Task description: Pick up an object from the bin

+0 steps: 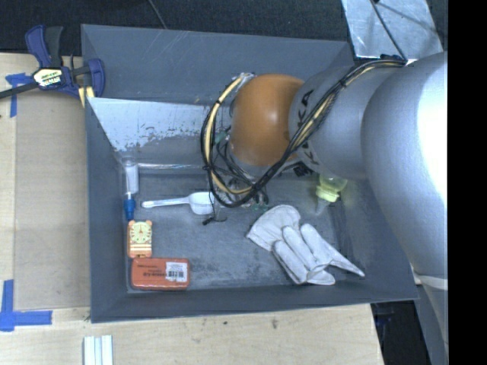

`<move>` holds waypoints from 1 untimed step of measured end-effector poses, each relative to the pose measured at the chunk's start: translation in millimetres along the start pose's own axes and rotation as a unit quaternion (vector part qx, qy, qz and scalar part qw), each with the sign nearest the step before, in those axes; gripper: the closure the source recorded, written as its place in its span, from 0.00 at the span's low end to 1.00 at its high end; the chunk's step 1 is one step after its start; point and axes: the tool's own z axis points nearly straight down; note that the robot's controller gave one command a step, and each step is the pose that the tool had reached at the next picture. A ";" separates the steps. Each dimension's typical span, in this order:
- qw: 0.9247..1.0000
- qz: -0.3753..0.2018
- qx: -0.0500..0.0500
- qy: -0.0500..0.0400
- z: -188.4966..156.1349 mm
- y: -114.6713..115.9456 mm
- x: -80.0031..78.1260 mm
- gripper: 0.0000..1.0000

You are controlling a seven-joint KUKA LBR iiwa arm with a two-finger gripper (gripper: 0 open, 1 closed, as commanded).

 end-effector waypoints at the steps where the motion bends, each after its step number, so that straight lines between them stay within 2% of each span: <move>1: 1.000 0.000 0.000 0.003 -4.0 -0.1 1.6 1.00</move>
Offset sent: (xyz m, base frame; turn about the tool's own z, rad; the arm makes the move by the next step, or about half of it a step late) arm 0.0000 -0.0001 0.0208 0.0000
